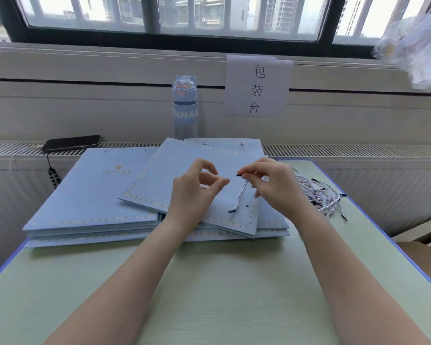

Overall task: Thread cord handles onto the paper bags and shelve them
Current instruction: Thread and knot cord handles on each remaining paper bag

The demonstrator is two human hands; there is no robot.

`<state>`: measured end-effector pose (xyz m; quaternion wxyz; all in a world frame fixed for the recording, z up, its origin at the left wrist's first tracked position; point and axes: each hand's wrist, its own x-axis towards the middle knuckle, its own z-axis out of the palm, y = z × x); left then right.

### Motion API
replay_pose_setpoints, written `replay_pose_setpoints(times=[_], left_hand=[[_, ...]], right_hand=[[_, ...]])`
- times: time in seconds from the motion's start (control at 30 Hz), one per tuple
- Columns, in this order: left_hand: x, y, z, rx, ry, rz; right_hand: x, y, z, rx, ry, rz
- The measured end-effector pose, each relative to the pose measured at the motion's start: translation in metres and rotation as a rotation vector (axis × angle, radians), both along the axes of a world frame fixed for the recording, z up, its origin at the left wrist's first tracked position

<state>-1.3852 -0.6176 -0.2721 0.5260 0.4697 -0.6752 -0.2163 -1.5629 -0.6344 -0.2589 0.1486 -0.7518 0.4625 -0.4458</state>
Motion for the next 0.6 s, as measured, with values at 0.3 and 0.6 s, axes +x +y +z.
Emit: replay_pose_setpoints(times=[0.3, 0.6], left_hand=[[-0.034, 0.017, -0.025, 0.215, -1.017, -0.025], [0.005, 0.000, -0.010, 0.224, -0.949, -0.361]], right_hand=[[-0.050, -0.009, 0.009, -0.247, 0.057, -0.416], [-0.017, -0.002, 0.004, 0.323, 0.298, 0.110]])
